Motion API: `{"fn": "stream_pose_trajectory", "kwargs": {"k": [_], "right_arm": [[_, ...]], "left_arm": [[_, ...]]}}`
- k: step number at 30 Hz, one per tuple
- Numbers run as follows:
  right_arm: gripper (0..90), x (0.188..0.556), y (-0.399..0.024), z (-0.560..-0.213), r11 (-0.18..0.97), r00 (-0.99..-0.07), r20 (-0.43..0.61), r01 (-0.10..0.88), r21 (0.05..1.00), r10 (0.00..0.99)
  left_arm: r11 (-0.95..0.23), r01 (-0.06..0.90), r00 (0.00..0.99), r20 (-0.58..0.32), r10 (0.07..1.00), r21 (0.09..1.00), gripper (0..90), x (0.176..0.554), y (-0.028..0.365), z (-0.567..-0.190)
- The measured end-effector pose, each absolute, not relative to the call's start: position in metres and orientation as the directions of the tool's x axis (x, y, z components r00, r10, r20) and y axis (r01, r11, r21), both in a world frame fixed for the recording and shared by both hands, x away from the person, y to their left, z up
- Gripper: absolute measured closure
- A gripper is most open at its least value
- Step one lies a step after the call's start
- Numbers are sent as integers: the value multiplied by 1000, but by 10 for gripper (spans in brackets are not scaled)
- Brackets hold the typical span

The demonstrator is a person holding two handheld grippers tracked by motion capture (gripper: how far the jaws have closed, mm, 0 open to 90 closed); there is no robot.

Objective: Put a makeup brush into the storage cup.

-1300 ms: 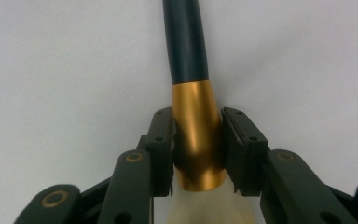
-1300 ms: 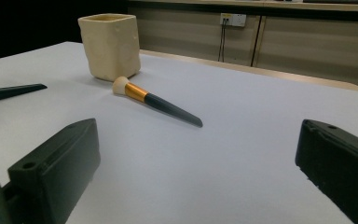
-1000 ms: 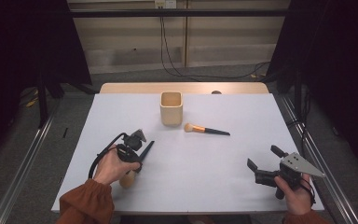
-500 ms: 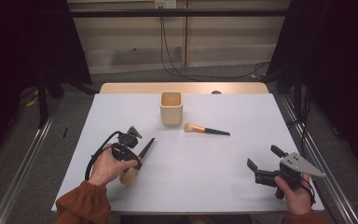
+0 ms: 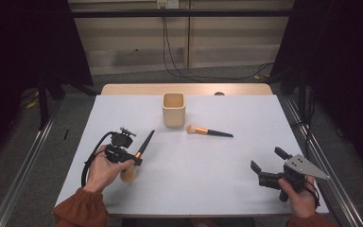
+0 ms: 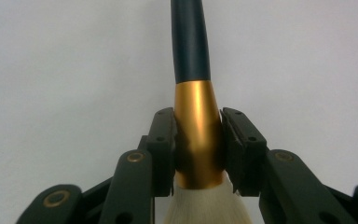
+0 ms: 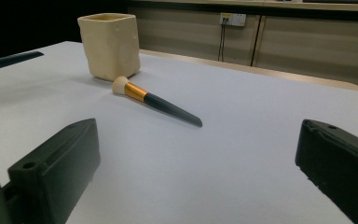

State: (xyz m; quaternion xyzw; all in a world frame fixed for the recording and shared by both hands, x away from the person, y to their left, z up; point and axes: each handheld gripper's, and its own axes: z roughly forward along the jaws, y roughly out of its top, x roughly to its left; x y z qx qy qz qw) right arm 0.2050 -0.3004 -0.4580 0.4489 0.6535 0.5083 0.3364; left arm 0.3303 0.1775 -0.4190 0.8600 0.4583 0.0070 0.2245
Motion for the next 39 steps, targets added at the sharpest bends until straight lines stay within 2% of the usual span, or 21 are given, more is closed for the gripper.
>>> {"fn": "stream_pose_trajectory", "kwargs": {"k": [5,8,15,28,39], "right_arm": [[0,205,-300,-458,80,-374,18,245,966,927],[0,205,-300,-458,78,-373,20,245,966,927],[0,205,-300,-458,79,-373,19,245,966,927],[0,205,-301,-458,72,-369,24,244,967,929],[0,206,-300,-457,69,-382,27,235,969,924]], "left_arm": [[-454,771,584,-211,784,446,662,327,182,-418],[-411,739,590,-218,778,533,662,323,186,-418],[-365,689,608,-225,761,626,662,319,197,-420],[-308,592,656,-222,722,745,662,311,199,-417],[-325,560,716,-247,653,763,662,306,192,-415]]}}
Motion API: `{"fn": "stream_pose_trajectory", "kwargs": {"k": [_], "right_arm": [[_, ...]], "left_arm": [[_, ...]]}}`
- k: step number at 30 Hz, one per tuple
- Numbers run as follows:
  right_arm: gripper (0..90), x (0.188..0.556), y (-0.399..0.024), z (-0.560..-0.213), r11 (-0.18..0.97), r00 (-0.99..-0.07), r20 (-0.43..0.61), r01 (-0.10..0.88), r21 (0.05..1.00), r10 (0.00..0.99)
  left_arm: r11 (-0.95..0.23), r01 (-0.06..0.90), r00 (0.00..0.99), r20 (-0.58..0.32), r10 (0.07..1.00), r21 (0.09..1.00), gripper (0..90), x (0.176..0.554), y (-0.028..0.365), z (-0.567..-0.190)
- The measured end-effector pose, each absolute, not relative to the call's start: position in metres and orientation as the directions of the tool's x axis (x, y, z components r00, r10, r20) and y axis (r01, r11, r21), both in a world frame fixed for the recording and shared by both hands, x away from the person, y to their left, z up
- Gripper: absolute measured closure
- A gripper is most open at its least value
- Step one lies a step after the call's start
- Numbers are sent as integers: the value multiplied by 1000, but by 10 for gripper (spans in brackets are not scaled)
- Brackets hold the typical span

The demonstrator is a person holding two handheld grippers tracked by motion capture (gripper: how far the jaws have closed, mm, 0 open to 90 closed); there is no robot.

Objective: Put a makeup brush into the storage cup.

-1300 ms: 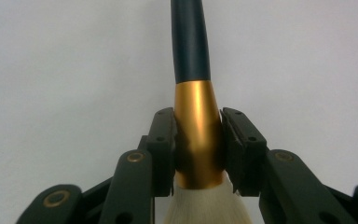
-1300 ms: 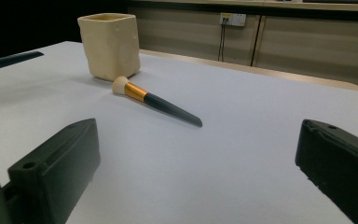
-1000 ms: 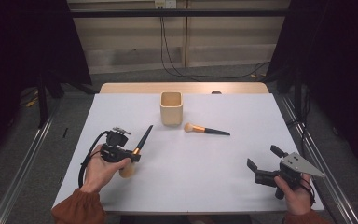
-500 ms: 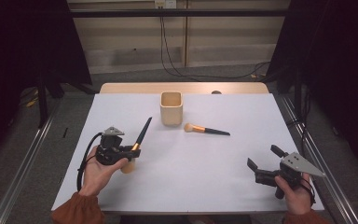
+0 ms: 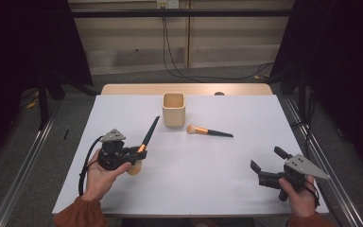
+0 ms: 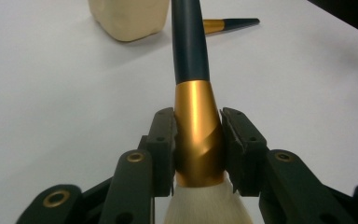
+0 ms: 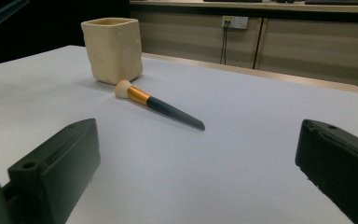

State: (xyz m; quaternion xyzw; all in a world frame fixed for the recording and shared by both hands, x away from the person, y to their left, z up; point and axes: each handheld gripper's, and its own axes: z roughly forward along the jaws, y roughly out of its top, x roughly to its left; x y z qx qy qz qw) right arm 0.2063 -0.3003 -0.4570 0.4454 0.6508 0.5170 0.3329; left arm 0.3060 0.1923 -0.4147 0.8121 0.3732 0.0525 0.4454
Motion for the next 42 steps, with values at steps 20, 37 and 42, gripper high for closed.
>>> {"fn": "stream_pose_trajectory", "kwargs": {"k": [20,37,42], "right_arm": [[0,207,-294,-447,45,-431,52,212,976,901],[0,215,-278,-429,70,-587,43,168,983,808],[0,222,-270,-426,104,-619,21,165,981,785]], "left_arm": [[-410,466,831,-230,506,784,663,305,165,-402],[-480,425,883,-234,408,767,663,305,143,-395],[-488,415,887,-222,405,768,663,306,139,-394]]}}
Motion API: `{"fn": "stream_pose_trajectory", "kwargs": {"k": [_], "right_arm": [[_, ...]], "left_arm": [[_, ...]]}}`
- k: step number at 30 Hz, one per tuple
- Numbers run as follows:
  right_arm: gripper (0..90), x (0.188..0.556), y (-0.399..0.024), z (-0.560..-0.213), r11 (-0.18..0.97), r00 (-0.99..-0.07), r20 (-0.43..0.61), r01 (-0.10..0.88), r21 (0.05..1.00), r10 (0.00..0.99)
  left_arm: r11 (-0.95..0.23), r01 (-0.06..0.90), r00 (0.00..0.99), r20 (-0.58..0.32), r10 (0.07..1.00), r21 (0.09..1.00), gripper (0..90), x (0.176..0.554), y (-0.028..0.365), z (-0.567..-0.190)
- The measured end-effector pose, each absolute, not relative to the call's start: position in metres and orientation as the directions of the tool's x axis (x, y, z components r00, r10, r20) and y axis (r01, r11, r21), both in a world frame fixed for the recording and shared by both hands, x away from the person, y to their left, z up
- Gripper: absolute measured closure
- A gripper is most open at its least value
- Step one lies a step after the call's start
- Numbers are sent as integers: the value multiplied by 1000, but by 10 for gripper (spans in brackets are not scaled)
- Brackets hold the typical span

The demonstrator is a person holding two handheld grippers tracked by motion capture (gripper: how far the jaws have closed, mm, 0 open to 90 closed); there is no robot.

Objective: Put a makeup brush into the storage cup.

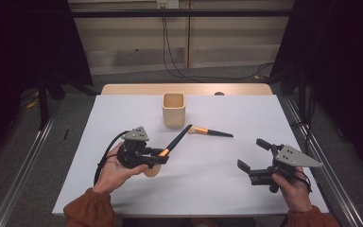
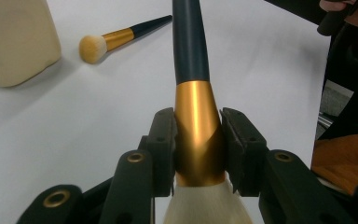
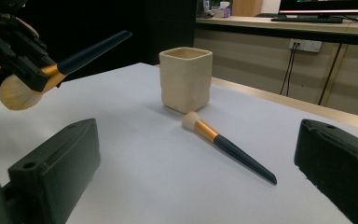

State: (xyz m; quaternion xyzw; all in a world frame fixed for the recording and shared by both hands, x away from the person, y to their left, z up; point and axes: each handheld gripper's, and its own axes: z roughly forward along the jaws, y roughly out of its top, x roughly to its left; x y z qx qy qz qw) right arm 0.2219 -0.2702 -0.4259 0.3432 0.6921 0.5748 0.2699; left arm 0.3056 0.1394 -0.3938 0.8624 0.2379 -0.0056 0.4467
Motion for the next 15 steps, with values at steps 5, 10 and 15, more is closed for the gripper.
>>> {"fn": "stream_pose_trajectory", "kwargs": {"k": [5,10,15], "right_arm": [[0,231,-267,-425,109,-638,26,171,979,770],[0,236,-261,-420,132,-672,23,178,975,740],[14,239,-252,-417,174,-721,4,171,970,693]], "left_arm": [[-520,390,905,-211,370,760,664,306,131,-389],[-544,375,916,-212,340,751,663,306,123,-385],[-555,363,922,-204,328,748,663,306,116,-382]]}}
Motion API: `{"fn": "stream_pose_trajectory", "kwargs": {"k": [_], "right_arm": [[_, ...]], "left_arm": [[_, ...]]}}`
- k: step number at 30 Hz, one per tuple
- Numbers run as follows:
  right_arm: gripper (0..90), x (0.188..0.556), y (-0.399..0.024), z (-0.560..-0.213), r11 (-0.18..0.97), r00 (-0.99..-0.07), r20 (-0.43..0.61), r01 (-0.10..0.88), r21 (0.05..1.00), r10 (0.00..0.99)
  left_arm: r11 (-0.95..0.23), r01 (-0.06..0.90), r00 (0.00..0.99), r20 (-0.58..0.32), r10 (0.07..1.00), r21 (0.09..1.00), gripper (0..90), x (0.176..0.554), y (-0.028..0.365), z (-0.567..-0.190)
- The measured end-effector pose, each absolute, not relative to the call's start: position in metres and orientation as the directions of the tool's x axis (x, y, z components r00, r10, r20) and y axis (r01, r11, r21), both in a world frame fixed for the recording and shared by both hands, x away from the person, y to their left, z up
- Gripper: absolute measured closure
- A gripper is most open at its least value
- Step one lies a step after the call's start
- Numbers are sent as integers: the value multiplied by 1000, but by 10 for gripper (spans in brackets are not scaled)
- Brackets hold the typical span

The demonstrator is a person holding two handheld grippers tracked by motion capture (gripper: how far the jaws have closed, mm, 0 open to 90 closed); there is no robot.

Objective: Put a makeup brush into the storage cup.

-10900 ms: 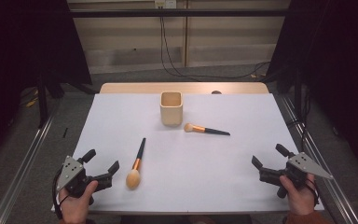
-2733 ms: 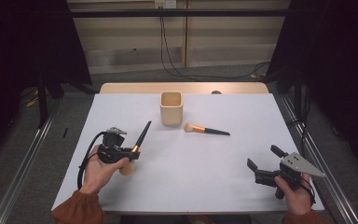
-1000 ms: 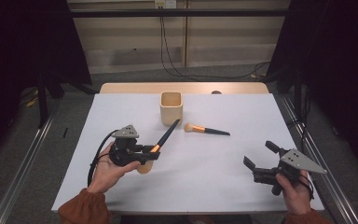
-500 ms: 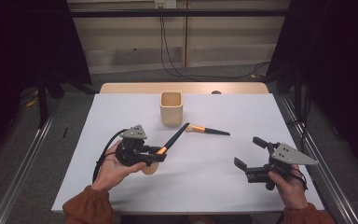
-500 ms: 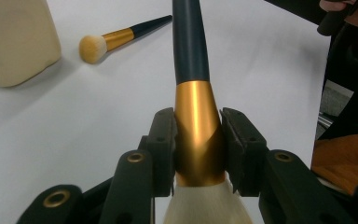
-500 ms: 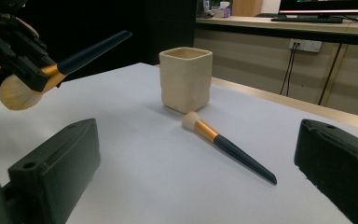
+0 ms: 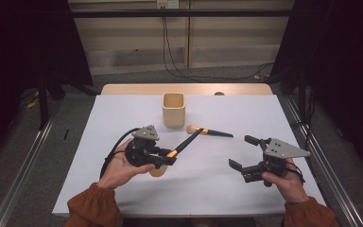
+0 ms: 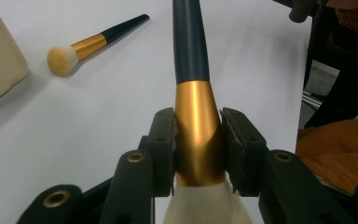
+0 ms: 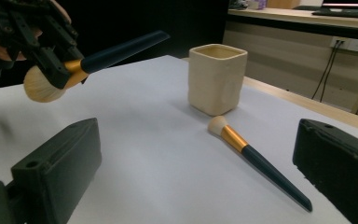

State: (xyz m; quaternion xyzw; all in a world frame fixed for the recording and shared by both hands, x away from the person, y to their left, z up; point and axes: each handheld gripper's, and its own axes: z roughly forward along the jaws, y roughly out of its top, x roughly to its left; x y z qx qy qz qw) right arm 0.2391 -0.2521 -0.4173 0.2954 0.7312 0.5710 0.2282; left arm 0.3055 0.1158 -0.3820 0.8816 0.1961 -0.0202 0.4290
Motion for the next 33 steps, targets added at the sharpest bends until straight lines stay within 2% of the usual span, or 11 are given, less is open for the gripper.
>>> {"fn": "stream_pose_trajectory", "kwargs": {"k": [13,18,21,33], "right_arm": [[10,254,-237,-401,213,-790,6,173,962,613],[9,261,-229,-394,301,-827,-13,190,934,562],[10,264,-226,-390,327,-842,-13,195,925,540],[17,281,-209,-384,523,-915,42,267,810,402]], "left_arm": [[-640,306,950,-185,252,705,664,304,105,-377],[-672,269,962,-159,222,690,664,299,97,-370],[-656,286,957,-175,231,698,663,301,94,-368],[-742,255,967,-165,194,620,663,299,83,-373]]}}
